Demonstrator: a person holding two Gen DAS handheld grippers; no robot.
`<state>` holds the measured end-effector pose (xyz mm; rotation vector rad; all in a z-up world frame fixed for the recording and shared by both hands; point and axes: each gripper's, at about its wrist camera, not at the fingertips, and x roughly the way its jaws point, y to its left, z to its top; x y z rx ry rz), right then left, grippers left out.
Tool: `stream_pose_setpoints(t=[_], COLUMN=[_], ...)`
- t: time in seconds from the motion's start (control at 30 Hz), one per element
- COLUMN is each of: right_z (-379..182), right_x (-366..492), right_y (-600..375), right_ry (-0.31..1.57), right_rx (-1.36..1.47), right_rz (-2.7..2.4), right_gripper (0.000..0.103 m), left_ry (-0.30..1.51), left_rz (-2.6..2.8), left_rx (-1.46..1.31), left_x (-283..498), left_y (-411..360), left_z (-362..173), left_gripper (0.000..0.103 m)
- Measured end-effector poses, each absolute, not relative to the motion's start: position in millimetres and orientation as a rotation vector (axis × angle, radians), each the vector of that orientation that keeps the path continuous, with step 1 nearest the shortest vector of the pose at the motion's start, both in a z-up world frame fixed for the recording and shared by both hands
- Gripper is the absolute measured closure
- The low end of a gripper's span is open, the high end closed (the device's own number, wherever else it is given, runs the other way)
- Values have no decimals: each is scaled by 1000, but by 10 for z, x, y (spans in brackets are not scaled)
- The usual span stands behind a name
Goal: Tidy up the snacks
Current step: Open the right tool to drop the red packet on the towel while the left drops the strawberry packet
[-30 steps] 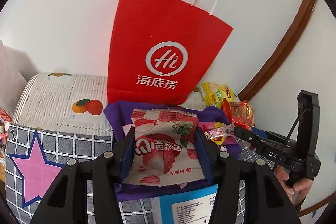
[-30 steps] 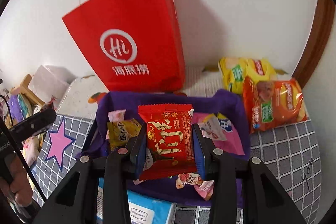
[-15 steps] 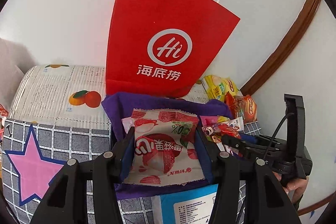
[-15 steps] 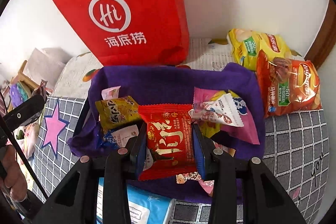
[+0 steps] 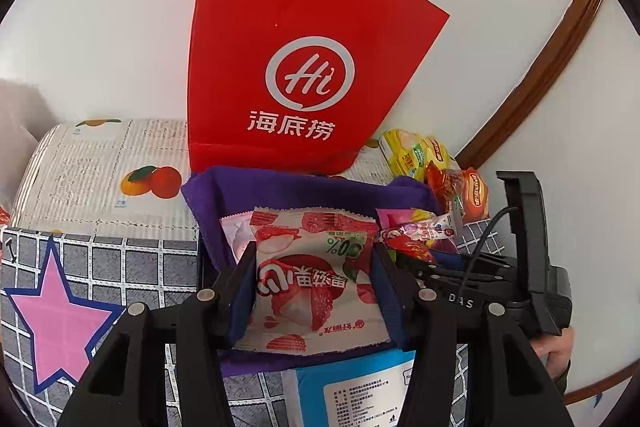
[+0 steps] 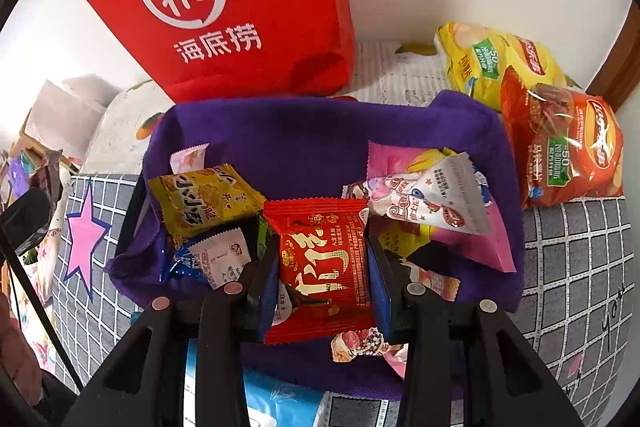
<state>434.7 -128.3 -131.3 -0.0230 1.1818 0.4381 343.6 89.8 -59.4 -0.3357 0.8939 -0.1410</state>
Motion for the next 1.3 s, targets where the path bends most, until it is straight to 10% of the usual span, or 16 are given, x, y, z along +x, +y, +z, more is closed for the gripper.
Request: stream_pose_setpoints(t=[1.3], right_z=[-575], right_x=[4129], right_y=[-1746], right_ry=[992], right_rx=[73], right_rz=[449], right_gripper=[47], left_ry=[1139], left_rz=[-151], left_rx=[-297], left_x=[3736], left_y=[449], left_z=[-1343], left_gripper=[51])
